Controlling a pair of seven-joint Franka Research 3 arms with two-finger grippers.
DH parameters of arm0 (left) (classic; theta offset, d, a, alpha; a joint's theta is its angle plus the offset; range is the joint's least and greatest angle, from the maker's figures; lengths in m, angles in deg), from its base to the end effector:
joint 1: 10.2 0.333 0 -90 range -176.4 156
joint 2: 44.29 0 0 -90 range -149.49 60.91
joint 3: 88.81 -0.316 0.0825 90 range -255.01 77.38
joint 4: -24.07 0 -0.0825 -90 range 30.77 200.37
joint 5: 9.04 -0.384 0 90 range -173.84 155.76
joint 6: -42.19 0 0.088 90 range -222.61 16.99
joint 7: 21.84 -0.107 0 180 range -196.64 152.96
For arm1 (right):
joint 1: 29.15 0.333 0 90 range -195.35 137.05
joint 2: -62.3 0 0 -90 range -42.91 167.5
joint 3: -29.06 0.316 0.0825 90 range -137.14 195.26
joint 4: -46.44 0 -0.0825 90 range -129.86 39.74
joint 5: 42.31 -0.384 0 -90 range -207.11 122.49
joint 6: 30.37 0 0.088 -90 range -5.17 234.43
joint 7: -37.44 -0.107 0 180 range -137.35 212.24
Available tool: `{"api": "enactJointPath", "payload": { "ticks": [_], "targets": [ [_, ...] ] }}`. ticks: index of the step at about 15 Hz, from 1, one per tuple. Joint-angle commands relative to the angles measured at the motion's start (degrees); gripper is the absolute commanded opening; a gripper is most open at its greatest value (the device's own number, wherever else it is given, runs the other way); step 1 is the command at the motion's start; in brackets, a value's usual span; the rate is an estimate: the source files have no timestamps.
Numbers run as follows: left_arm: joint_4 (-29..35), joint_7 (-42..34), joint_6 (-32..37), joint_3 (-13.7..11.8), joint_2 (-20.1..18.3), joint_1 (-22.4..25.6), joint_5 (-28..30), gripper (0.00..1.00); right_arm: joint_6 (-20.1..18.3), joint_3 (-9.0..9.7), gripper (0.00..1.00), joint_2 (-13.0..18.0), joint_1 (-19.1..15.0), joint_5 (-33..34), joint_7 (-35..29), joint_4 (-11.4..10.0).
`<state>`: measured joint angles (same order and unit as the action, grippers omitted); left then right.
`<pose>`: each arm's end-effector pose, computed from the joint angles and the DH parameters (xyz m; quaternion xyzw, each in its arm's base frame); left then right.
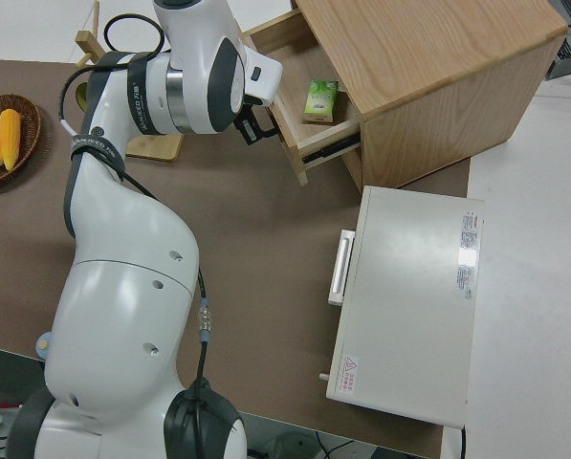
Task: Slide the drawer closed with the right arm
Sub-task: 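Keep pushing the drawer farther in until it sits flush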
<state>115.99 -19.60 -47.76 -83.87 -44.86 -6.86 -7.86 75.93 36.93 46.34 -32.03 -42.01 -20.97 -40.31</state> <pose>0.5503 -0.0178 0.6141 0.9999 0.0057 -0.0126 0.0095 0.6514 0.0463 0.5103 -0.8915 0.4515 -0.0192 0.0309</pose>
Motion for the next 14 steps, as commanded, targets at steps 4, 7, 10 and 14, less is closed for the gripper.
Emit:
{"api": "enactJointPath", "payload": {
  "ticks": [4,7,10,14],
  "targets": [
    [0.3,-0.4,0.7,-0.3,-0.6,-0.3,-0.7,1.00,1.2,-0.58,0.000,-0.7,-4.6,-1.3,6.1,0.3],
    [0.3,-0.4,0.7,-0.3,-0.6,-0.3,-0.7,1.00,1.1,-0.58,0.000,-1.1,-5.8,-1.3,8.5,0.5],
    [0.3,-0.4,0.7,-0.3,-0.6,-0.3,-0.7,1.00,0.5,-0.58,0.000,-1.3,-7.5,-1.5,10.9,1.6],
    [0.3,-0.4,0.7,-0.3,-0.6,-0.3,-0.7,1.00,0.0,-0.14,0.000,-1.2,-9.2,-1.7,13.5,2.1]
  ]
}}
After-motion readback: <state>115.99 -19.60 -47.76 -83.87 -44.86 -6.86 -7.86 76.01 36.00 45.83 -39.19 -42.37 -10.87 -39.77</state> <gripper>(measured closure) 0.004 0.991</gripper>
